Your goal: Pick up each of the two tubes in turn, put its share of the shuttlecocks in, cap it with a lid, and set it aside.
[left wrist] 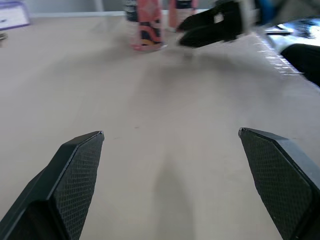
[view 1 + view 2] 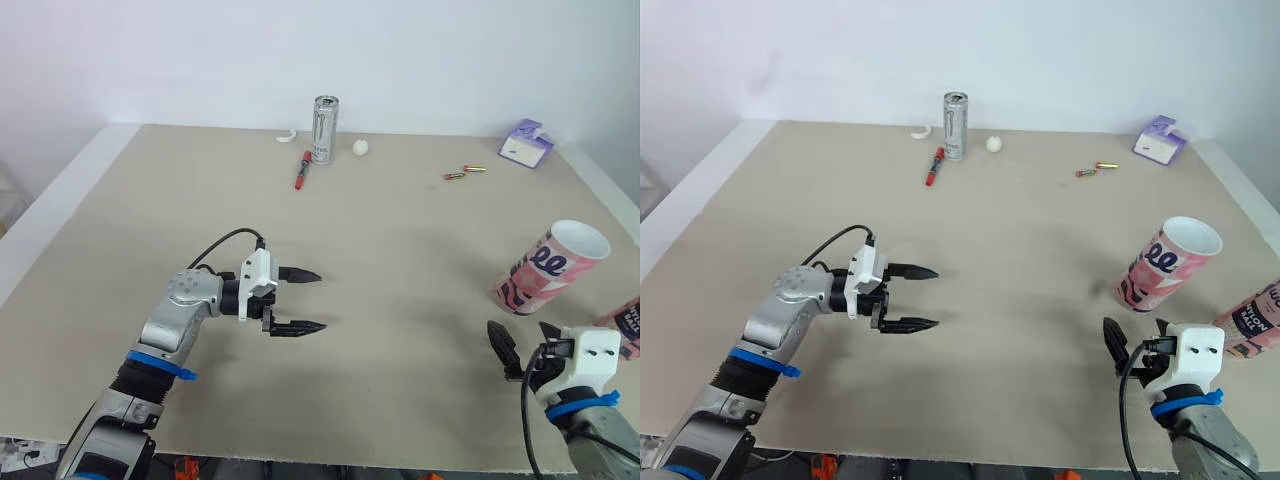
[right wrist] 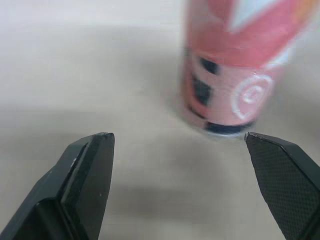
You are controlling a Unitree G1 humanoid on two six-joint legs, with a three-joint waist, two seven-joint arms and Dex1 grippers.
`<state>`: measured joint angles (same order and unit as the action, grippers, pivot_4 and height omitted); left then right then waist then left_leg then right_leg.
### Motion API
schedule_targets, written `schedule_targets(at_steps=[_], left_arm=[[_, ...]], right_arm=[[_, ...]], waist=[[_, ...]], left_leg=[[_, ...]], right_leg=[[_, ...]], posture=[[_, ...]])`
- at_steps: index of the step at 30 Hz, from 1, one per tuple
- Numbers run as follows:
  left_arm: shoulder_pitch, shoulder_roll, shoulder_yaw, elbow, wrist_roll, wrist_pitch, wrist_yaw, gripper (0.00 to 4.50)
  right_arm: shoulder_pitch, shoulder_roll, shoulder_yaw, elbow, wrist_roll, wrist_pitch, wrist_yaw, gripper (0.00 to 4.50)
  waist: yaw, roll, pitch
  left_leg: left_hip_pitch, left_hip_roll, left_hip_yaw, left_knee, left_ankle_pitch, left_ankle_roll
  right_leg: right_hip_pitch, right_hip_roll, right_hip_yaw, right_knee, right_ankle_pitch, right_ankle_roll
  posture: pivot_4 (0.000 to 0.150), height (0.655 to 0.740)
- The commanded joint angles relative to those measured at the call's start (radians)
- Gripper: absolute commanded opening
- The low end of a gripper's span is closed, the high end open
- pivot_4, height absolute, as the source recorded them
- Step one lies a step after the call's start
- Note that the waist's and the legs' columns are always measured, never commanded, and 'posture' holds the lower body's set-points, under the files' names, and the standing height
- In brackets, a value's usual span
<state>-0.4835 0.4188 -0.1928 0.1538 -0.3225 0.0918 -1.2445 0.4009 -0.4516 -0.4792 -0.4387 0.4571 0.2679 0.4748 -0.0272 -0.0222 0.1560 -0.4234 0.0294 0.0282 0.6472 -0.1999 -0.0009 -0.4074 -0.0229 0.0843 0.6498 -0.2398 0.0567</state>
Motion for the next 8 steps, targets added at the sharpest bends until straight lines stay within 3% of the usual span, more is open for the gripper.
schedule_targets(at_steps=[1,8], left_arm=[[-0.014,0.030,0.034,0.014,0.023,-0.011,0.033,4.50],[0.015,0.119,0.082,0.051,0.062,-0.069,0.072,4.50]], right_arm=[[0.005,-0.087,0.061,-0.051,0.020,-0.110,0.223,4.47],[-0.181,-0.140,0.210,0.087,0.014,-0.176,0.402,4.47]], waist=[[-0.001,0.000,0.000],[-0.004,-0.001,0.001]], left_leg=[[0.000,0.000,0.000,0.000,0.000,0.000],[0.001,0.001,0.000,0.001,0.000,0.000]], right_leg=[[0.000,0.000,0.000,0.000,0.000,0.000],[0.000,0.001,-0.002,0.000,0.002,-0.002]], posture=[[0.150,0.7400],[0.150,0.7400]])
